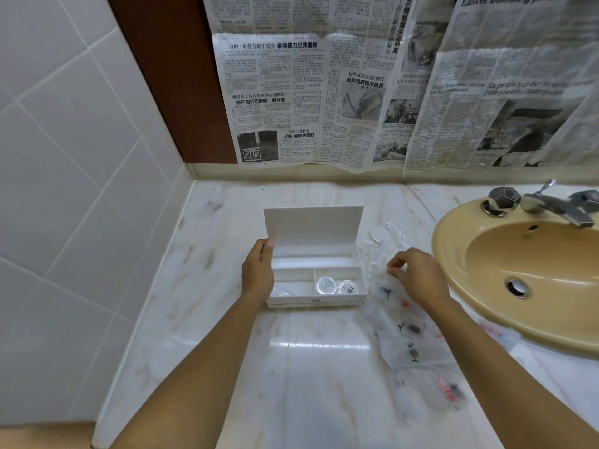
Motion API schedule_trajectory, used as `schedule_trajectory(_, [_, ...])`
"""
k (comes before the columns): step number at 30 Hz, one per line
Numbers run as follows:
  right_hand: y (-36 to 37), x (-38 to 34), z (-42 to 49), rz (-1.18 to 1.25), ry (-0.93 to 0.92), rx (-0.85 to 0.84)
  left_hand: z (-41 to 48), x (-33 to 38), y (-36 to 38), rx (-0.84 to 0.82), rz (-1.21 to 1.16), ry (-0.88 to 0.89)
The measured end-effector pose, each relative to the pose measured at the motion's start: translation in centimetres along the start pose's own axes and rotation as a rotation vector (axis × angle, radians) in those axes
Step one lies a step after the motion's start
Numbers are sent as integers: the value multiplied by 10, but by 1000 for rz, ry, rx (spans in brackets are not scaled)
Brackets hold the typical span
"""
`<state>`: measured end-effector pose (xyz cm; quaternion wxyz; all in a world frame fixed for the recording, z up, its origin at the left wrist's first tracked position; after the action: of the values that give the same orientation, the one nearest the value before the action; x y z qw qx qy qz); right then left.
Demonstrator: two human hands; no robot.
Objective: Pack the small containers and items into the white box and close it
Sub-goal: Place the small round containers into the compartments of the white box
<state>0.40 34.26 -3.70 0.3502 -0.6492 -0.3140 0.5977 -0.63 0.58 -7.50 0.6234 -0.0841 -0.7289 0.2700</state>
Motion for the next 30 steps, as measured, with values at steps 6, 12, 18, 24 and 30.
schedule_trajectory(6, [-22,-10,6,194,17,33,0,0,1,-5,-11,-1])
schedule_trajectory(12, [-49,-22,13,212,-2,79,-1,1,0,-2,-17,5])
schedule_trajectory(18, [-51,-20,9,288,83,29,0,0,0,-6,-34,10])
schedule_trajectory(24, [-60,-41,1,466,18,108,-1,1,0,-5,-38,19])
schedule_trajectory(30, [-9,-116,-20,769,-101,-76,0,1,0,2,-37,14])
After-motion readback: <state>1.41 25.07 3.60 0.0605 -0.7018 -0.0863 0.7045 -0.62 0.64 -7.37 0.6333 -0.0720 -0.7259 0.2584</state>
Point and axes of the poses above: each hand's wrist, its own z-axis towards the middle knuckle, its own y-axis out of the palm, x = y × z, the point moved 7 cm from there along z, towards the middle knuckle, and after that the axes turned 9 degrees about z, right-handed, at the moved point
